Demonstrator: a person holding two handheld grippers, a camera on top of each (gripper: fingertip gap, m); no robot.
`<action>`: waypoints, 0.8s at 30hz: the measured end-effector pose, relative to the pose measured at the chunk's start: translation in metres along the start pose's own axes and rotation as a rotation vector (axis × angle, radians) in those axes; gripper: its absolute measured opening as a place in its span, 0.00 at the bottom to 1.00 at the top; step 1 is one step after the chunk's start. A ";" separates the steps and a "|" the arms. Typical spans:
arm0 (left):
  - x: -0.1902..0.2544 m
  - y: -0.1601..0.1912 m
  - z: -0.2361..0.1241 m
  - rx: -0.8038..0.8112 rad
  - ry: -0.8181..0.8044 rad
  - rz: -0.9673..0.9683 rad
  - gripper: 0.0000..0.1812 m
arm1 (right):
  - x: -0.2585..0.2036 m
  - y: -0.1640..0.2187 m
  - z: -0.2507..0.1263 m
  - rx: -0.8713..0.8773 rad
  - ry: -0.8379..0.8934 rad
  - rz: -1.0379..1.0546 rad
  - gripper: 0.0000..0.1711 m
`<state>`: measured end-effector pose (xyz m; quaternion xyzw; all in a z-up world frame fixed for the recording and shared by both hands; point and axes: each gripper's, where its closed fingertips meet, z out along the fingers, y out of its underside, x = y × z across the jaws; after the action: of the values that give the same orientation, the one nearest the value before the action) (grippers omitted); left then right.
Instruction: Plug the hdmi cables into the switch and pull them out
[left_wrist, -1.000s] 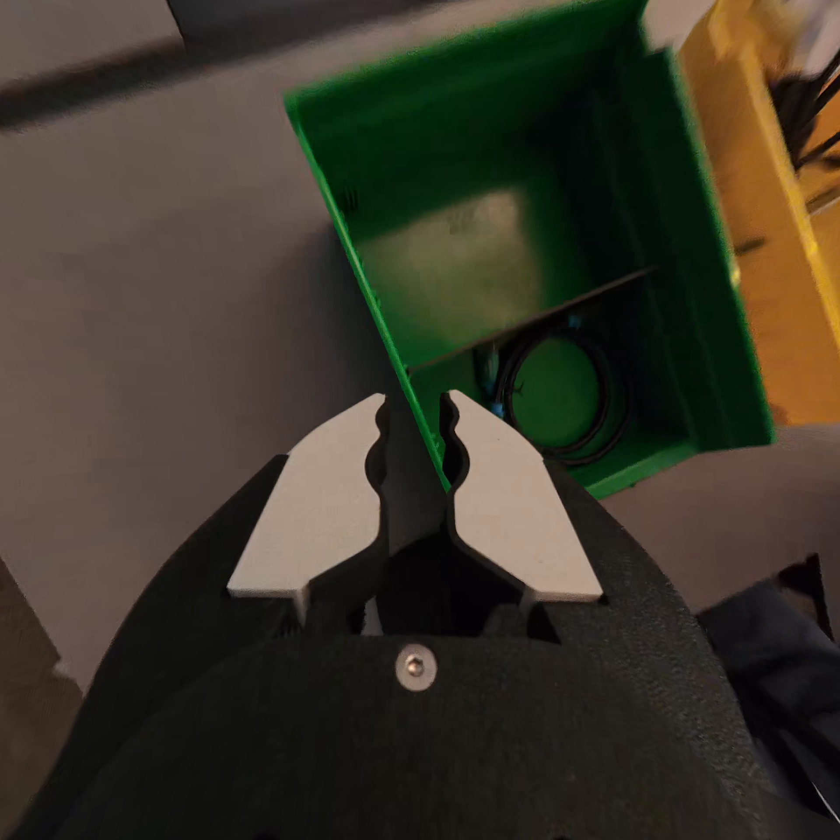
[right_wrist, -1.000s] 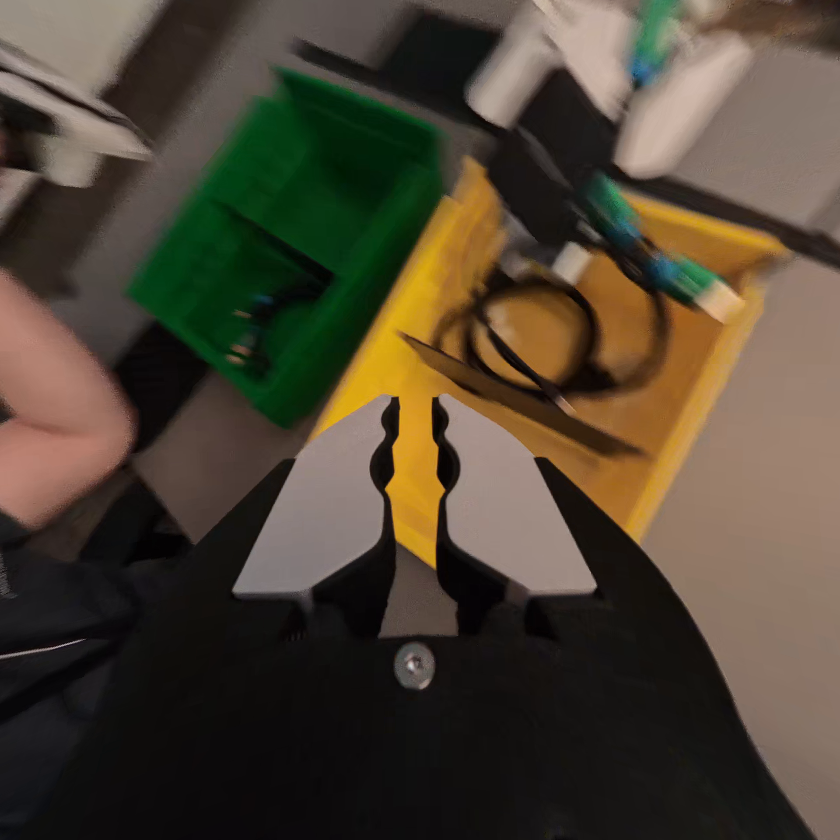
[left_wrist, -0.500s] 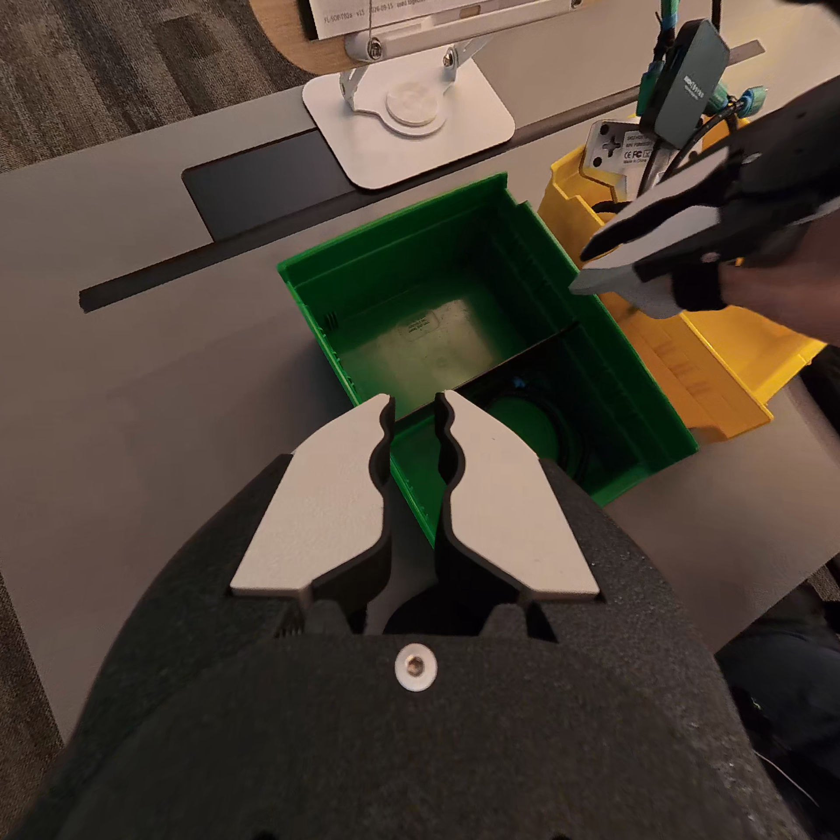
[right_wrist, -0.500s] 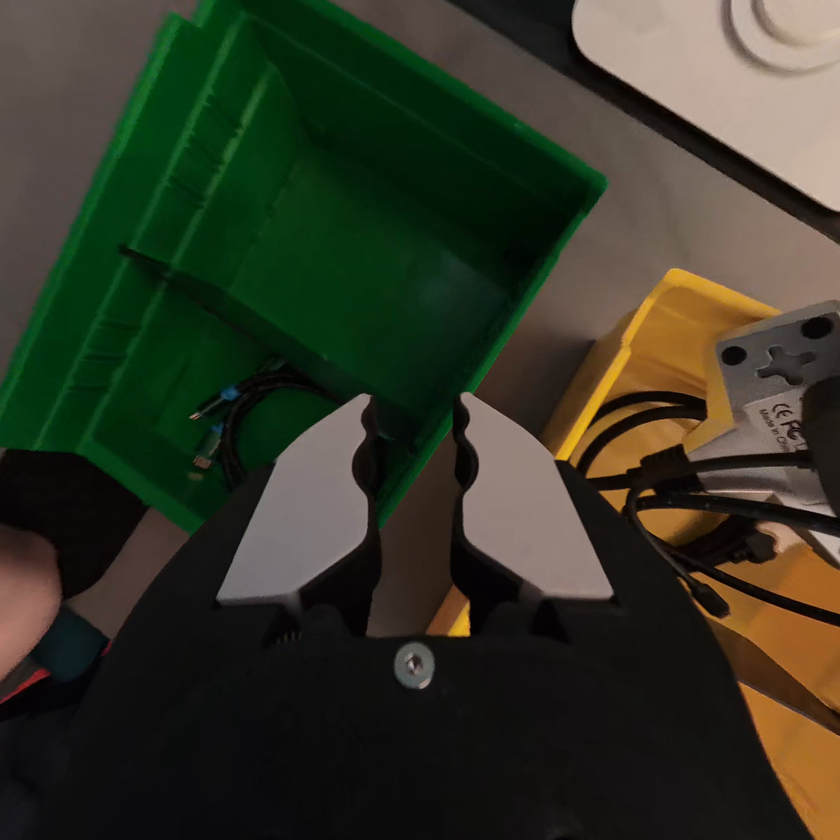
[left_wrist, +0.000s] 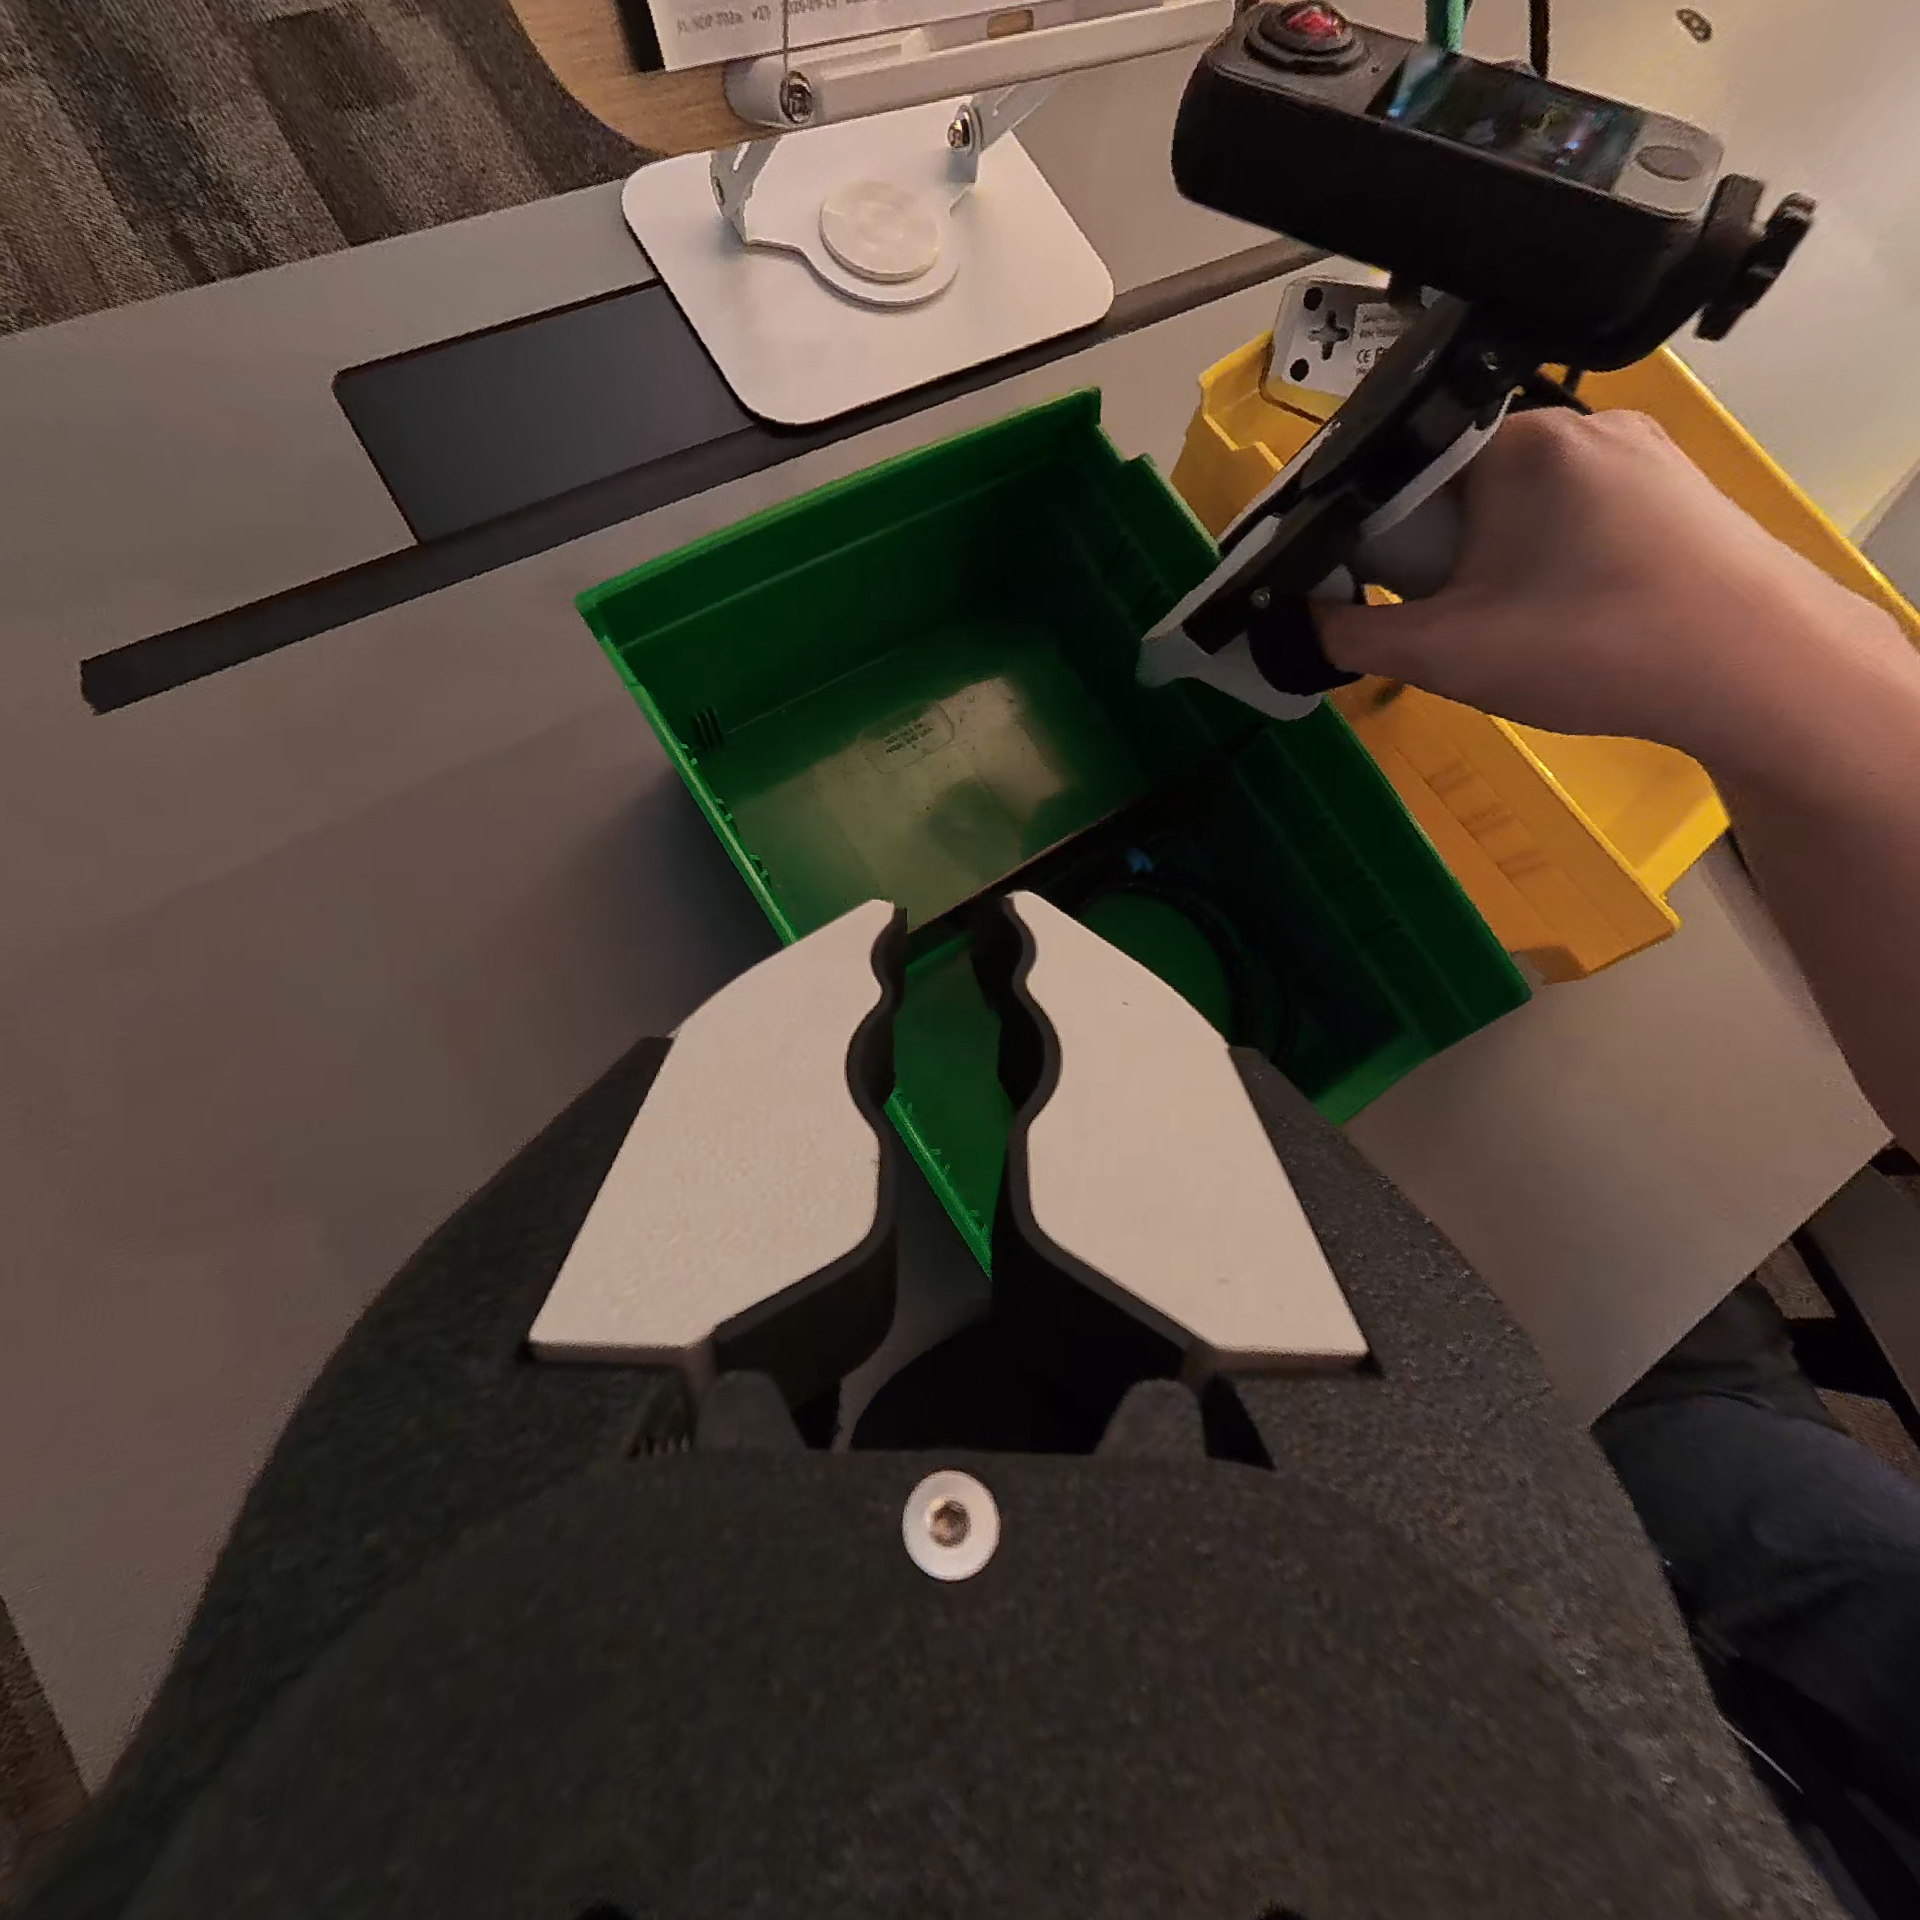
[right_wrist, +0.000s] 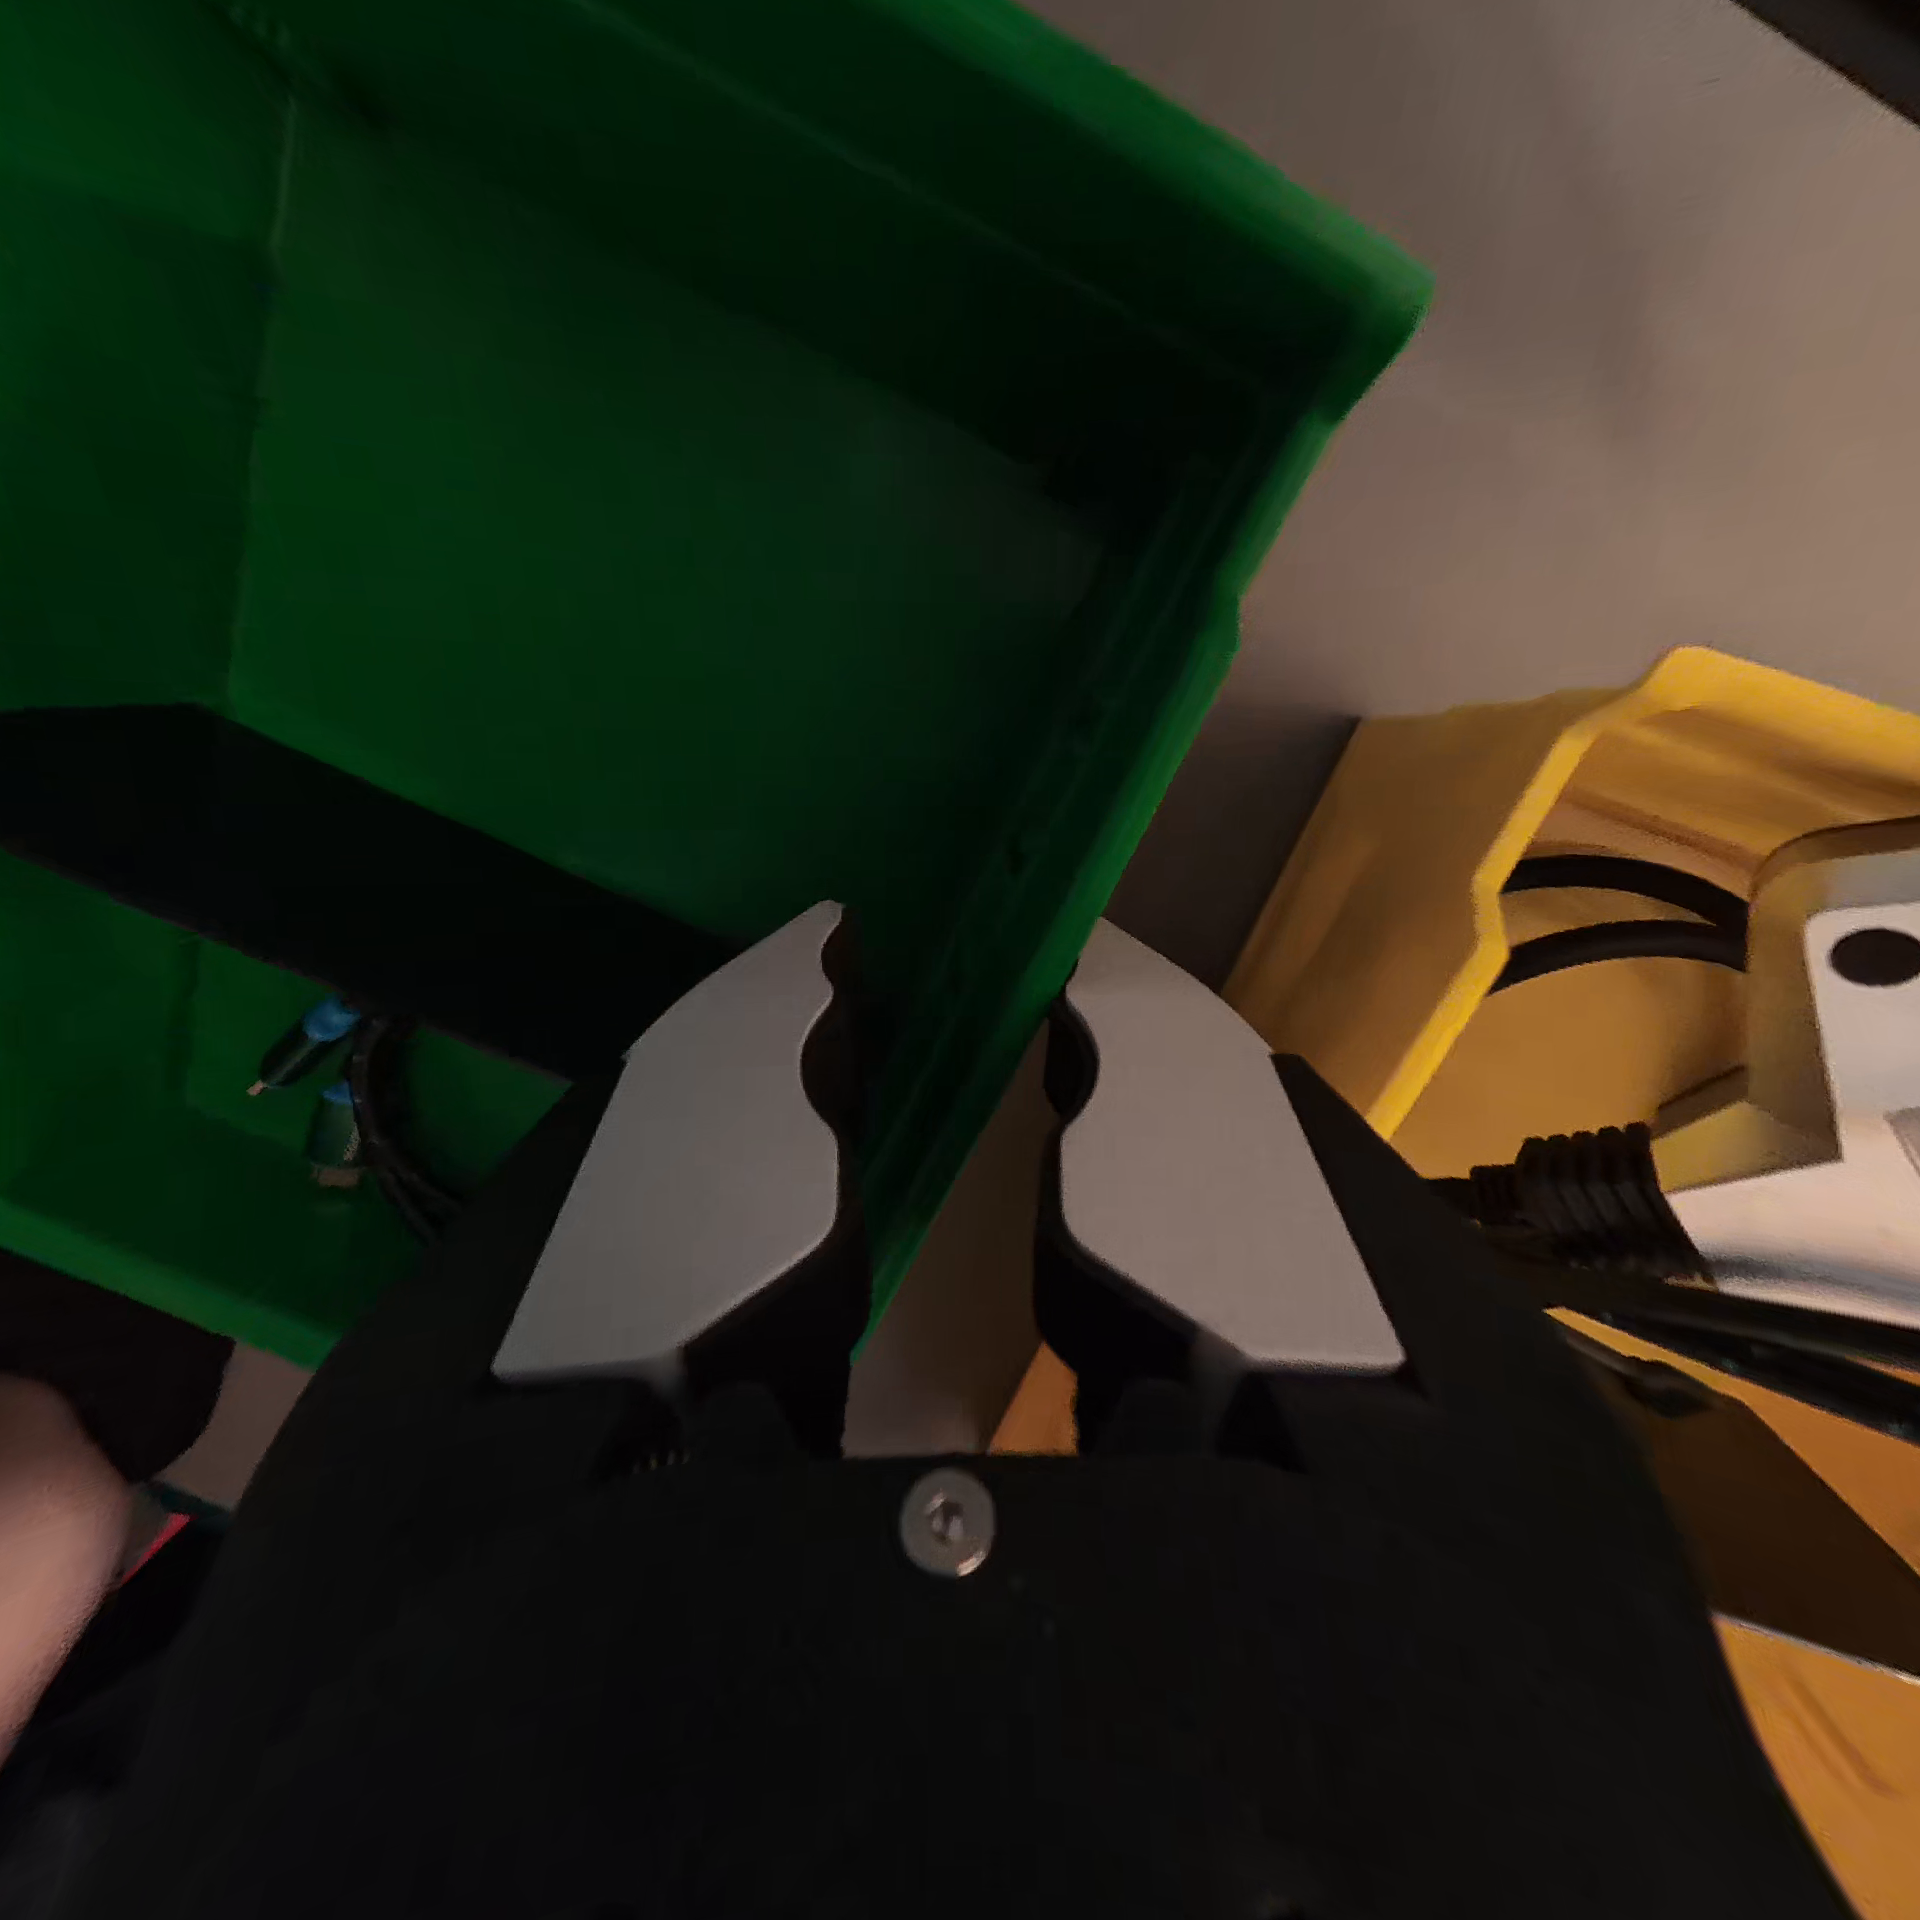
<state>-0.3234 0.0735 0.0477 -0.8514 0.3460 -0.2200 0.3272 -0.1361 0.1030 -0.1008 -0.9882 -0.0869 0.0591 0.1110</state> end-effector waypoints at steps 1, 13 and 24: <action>0.000 0.000 -0.001 0.004 0.001 -0.002 0.08 | 0.000 -0.001 0.002 -0.002 -0.011 0.012 0.20; -0.003 0.000 -0.002 0.005 -0.007 -0.001 0.07 | 0.012 0.006 0.021 -0.127 0.118 0.070 0.12; -0.003 0.002 -0.006 0.005 -0.014 0.004 0.07 | 0.007 -0.004 0.025 -0.020 0.020 0.115 0.06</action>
<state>-0.3298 0.0722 0.0503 -0.8513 0.3448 -0.2143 0.3323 -0.1335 0.1131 -0.1243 -0.9932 -0.0297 0.0544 0.0982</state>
